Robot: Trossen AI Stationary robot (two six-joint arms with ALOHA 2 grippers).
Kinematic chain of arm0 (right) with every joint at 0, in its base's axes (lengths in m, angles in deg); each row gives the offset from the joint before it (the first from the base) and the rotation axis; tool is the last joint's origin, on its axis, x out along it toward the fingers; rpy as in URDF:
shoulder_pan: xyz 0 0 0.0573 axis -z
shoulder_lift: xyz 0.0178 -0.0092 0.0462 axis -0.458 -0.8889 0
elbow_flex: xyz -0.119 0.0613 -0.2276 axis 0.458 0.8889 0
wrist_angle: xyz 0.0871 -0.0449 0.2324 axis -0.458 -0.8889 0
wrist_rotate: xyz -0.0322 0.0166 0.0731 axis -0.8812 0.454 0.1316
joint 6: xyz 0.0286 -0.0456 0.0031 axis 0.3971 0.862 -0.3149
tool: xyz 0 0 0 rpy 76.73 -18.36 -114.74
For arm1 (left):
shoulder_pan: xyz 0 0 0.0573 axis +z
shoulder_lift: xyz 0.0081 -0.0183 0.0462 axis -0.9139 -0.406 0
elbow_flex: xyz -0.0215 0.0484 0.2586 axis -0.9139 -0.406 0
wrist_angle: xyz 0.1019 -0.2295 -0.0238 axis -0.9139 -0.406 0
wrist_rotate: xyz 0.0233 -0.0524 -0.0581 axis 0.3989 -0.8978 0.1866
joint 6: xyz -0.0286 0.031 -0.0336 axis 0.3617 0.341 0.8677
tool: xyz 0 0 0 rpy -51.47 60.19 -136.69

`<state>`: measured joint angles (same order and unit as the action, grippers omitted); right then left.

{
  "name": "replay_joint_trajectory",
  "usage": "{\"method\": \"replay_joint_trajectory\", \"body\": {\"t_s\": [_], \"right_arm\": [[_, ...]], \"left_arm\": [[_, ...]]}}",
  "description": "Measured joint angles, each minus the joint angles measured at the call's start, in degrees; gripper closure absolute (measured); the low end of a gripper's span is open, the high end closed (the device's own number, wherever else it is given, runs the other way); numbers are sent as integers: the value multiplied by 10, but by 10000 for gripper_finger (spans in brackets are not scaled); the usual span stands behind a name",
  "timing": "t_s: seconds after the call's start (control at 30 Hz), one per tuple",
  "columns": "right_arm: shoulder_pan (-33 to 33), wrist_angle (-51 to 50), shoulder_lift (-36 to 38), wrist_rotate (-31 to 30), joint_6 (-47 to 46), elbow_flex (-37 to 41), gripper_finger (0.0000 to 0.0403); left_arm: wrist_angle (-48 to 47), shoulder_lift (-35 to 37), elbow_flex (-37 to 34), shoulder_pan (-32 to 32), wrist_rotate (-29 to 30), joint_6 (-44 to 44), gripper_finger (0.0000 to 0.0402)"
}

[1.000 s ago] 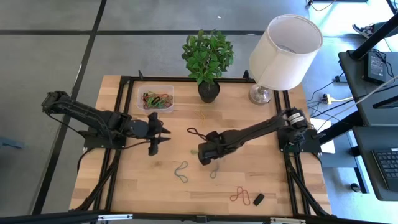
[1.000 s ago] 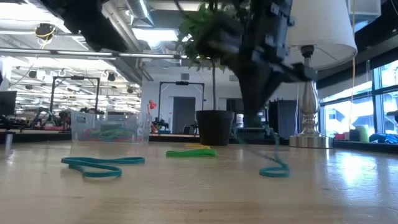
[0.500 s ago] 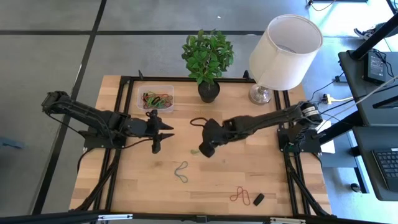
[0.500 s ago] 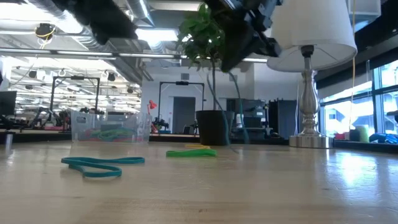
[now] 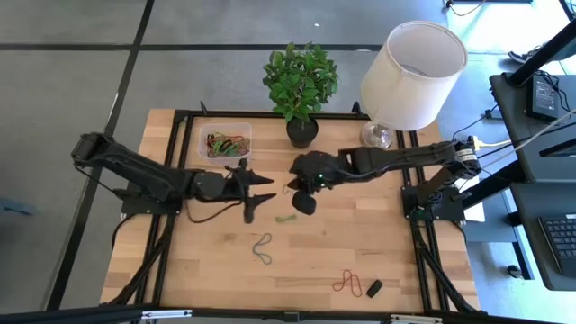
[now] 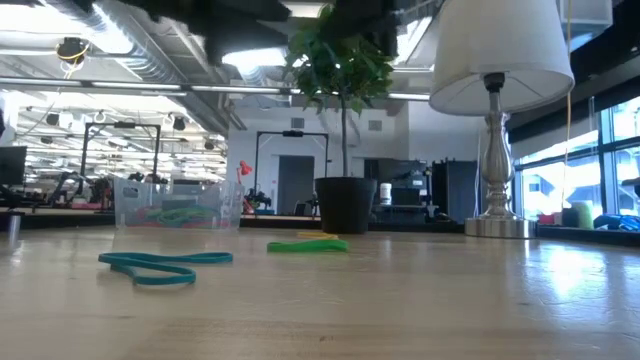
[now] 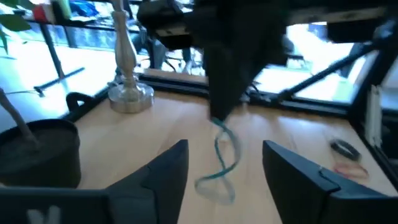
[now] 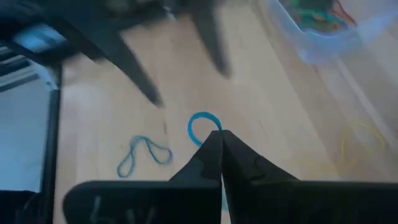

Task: Pick and place rubber bands into bin
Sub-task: Put the blue rubber band into the transparent bin

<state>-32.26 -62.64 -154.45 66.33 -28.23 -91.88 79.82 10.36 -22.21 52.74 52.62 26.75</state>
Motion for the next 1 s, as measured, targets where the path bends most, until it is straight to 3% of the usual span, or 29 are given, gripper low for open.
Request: {"method": "replay_joint_trajectory", "body": {"t_s": [0.23,0.53,0.7,0.9,1.0], "right_arm": [[0,48,0,14,54,0,401],[0,67,0,14,72,0,401],[0,68,0,14,84,0,401],[0,67,0,14,84,0,397],[0,66,0,14,83,0,383]], "left_arm": [[157,-80,0,24,-7,1,183],[160,-122,3,26,-18,41,202],[161,-126,3,26,-29,41,254],[161,-125,3,26,-44,40,374],[161,-125,3,26,-44,43,394]]}}
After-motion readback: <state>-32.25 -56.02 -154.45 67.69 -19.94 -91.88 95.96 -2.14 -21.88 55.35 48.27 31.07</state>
